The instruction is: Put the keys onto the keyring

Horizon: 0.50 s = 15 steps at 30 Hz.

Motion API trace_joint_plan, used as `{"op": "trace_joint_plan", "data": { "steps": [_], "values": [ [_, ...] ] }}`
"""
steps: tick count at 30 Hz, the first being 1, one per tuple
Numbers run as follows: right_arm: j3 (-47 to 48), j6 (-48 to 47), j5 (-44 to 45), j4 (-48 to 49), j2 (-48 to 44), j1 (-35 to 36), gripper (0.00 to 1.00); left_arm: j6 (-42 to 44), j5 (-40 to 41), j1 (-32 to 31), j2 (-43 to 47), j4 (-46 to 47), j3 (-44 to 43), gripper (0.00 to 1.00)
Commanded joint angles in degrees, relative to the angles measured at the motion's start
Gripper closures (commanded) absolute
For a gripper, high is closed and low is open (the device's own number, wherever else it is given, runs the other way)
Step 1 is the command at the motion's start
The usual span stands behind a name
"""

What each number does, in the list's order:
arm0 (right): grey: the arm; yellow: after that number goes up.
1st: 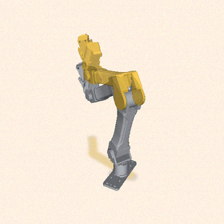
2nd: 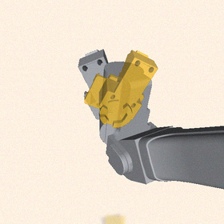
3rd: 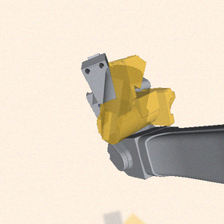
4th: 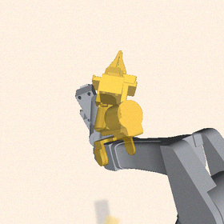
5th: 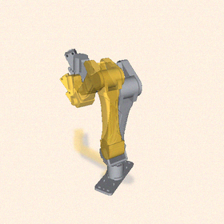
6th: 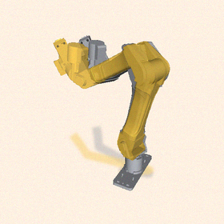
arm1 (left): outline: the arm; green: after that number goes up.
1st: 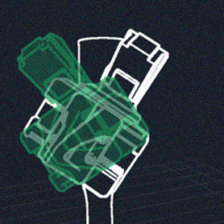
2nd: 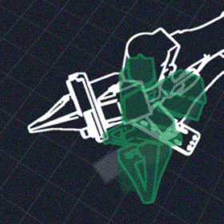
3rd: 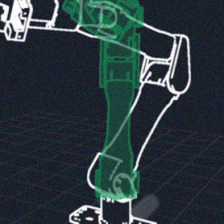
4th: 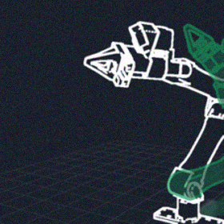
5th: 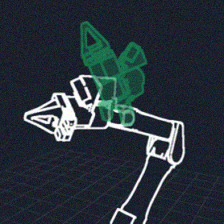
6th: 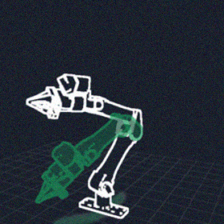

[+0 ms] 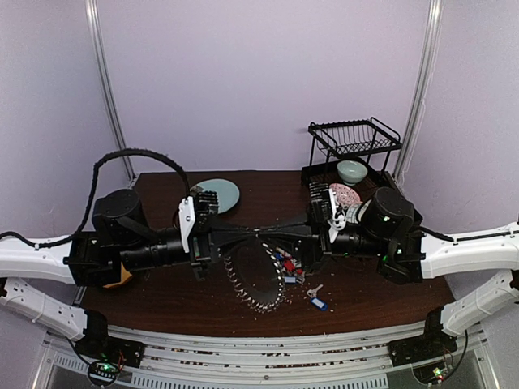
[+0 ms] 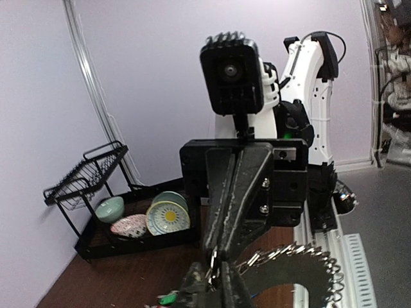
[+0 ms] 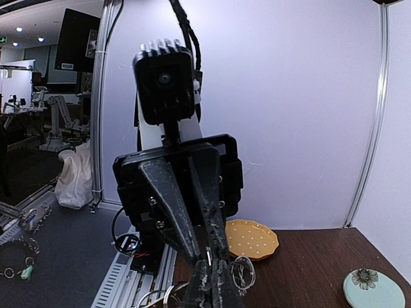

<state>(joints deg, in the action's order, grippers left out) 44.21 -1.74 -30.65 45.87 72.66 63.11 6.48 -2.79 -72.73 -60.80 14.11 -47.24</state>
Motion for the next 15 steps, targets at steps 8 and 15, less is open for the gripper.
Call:
{"op": "trace_joint_plan", "data": {
  "steps": [8,15],
  "values": [
    [0.1,2.2,-0.4,8.3,-1.1,0.3,1.00,-0.3,1.8,0.2,0.7,1.2,1.5,0.83],
    [-1.4,7.7,-0.6,16.3,0.9,0.4,1.00,-0.2,-0.4,0.2,-0.4,1.3,0.6,1.00]
  ]
}}
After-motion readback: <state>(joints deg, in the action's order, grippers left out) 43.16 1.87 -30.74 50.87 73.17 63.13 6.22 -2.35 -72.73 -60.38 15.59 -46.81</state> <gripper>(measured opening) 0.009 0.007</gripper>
